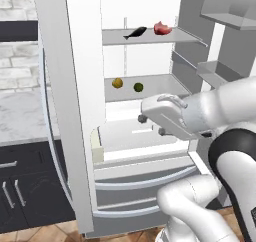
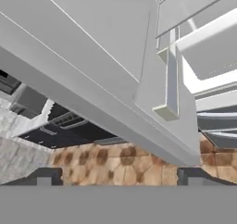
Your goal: Gather the squash and lime from the fridge and place them on a tray on the dining counter. Then gather the fish and steak from the fridge and place them on the other tray.
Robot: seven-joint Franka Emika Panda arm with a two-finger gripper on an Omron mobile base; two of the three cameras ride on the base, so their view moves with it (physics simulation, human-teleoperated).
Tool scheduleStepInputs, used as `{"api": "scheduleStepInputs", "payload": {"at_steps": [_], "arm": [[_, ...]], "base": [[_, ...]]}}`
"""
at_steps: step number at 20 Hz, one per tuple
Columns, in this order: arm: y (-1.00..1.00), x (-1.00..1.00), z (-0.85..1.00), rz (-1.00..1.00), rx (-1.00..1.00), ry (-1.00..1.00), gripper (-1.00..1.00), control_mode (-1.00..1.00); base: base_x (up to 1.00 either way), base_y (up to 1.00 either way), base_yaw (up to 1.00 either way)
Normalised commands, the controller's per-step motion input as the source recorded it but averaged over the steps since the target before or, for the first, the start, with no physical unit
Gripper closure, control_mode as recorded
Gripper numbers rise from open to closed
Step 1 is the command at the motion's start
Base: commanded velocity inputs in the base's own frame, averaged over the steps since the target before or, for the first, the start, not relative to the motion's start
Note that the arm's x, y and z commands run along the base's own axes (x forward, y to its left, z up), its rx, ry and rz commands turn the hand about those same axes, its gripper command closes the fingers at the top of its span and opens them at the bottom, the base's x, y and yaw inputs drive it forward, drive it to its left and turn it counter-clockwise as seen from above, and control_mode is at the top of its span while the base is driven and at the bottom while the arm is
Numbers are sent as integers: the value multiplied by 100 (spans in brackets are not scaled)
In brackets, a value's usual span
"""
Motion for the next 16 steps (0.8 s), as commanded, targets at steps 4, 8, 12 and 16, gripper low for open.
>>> {"api": "scheduleStepInputs", "payload": {"at_steps": [4, 8, 12, 16], "arm": [[-50, 18, -9, -19, -23, 2, -100, -100], [-50, 26, -43, -10, -11, 1, -100, -100], [-40, 35, -25, -1, -14, 0, -100, -100], [-31, 55, -7, 0, -16, 2, -100, -100]], "base": [[0, 0, 0], [0, 0, 0], [0, 0, 0], [0, 0, 0]]}}
